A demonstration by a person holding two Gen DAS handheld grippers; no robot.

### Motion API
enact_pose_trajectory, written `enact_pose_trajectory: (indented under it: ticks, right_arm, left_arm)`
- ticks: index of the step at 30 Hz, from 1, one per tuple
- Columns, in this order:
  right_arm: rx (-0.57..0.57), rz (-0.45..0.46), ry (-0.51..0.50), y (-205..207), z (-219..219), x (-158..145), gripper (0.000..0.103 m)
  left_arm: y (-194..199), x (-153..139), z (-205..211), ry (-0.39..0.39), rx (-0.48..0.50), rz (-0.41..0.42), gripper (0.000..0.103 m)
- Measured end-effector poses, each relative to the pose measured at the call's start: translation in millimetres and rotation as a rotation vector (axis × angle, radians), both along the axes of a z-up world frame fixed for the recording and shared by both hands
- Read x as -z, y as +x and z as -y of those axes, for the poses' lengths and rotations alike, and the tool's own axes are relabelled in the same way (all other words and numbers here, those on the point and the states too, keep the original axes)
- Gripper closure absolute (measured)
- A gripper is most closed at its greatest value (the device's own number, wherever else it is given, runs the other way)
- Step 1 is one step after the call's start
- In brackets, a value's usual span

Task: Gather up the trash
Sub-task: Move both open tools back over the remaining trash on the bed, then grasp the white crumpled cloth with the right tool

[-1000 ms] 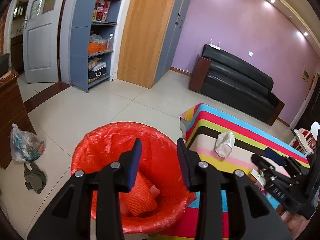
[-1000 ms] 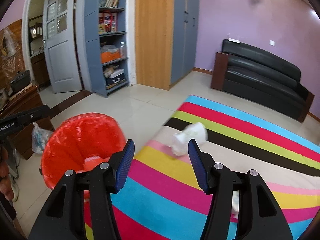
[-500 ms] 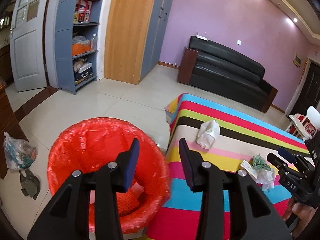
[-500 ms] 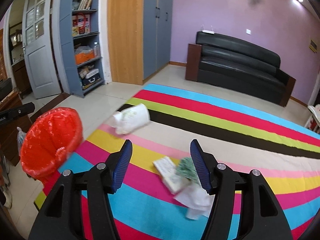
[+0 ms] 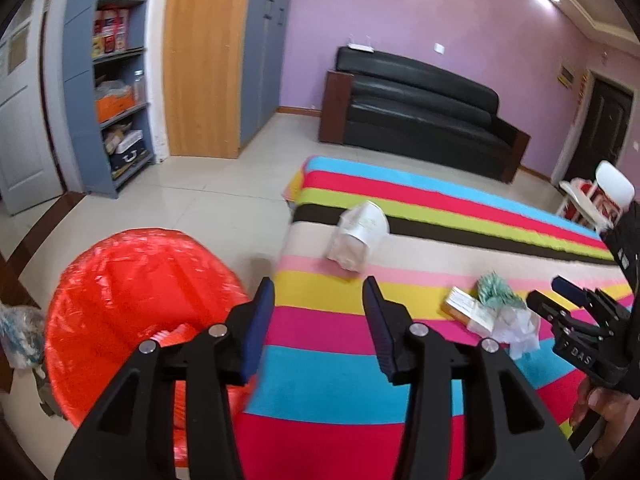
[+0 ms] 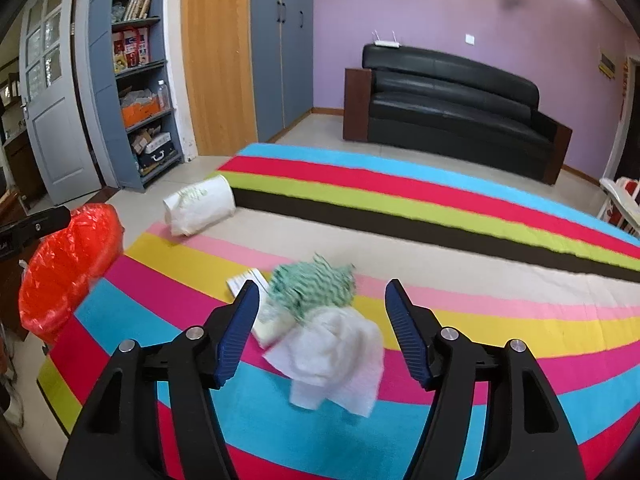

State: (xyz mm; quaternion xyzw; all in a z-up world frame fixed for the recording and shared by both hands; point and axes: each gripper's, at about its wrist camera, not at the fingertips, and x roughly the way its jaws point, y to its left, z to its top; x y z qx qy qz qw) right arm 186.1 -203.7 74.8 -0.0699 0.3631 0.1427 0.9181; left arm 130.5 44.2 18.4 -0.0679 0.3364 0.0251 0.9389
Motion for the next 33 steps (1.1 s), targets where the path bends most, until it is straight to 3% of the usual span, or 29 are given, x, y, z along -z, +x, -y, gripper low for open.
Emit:
enact_pose_trajectory:
  ticks: [16, 18, 25, 33]
  right_arm:
    - [0.011, -0.101, -0.017, 17, 8, 32, 0.040]
    - [0.014, -0.120, -0.017, 18, 9, 35, 0.043]
    - [-0.012, -0.164, -0.013, 19, 8, 41, 0.071]
    - [0.001, -0.125, 0.011, 16, 22, 22, 0.075]
  left_arm:
    - [30, 26, 72, 0.025, 0.193, -0.036, 0.043]
    - [35, 30, 76, 0.021, 0.202, -0.043, 0.043]
    - [50, 48, 92, 0.026, 0.237, -0.074, 0.040]
    - [60, 61, 117, 0.050, 0.308, -0.096, 0.033]
